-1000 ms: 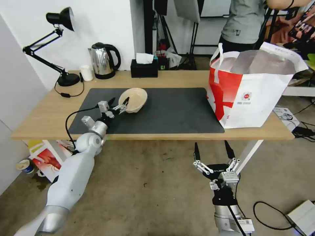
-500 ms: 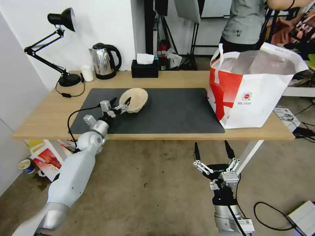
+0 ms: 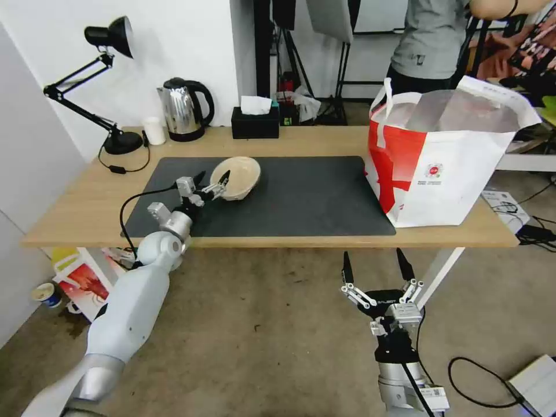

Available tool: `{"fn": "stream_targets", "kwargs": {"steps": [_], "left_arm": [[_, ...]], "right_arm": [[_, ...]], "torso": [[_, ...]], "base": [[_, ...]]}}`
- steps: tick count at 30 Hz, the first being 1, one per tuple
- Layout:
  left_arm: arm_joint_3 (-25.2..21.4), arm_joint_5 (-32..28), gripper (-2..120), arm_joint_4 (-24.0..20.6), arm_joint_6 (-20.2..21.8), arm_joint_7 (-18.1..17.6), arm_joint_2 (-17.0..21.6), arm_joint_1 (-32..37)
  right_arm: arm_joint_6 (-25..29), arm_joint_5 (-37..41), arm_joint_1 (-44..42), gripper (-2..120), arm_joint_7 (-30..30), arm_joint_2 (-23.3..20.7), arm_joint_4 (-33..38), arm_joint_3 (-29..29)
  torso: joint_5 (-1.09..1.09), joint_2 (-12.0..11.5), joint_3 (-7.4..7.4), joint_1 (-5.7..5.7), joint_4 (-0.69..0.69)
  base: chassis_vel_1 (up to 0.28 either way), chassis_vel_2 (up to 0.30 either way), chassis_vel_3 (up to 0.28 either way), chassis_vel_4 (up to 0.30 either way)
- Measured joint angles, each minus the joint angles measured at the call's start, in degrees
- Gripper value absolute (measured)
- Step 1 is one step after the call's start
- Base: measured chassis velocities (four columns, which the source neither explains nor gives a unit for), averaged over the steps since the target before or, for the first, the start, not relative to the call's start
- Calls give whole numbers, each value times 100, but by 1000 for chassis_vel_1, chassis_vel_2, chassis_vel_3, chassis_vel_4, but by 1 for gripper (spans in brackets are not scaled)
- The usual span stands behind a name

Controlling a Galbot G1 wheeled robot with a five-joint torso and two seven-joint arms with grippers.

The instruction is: Pick up the trash from the table and place it into the takeout bag.

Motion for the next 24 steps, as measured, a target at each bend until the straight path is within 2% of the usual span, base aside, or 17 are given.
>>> {"fn": "stream_targets", "kwargs": {"steps": [10, 21, 24], "left_arm": [[50, -51, 100, -1, 66, 10, 52, 30], [134, -49, 100, -1, 88, 95, 76, 44], [160, -32, 95, -1, 101, 142, 69, 68]], "right_arm": [[0, 0, 0, 100, 0, 0, 0, 0], [0, 0, 0, 100, 0, 0, 0, 0], [0, 0, 0, 100, 0, 0, 0, 0]], "torso": [[0, -1, 0, 1, -2], [-1, -2, 1, 2, 3], [1, -1, 0, 2, 6]], "base": [[0, 0, 0, 0], [0, 0, 0, 0], [0, 0, 0, 0]]}}
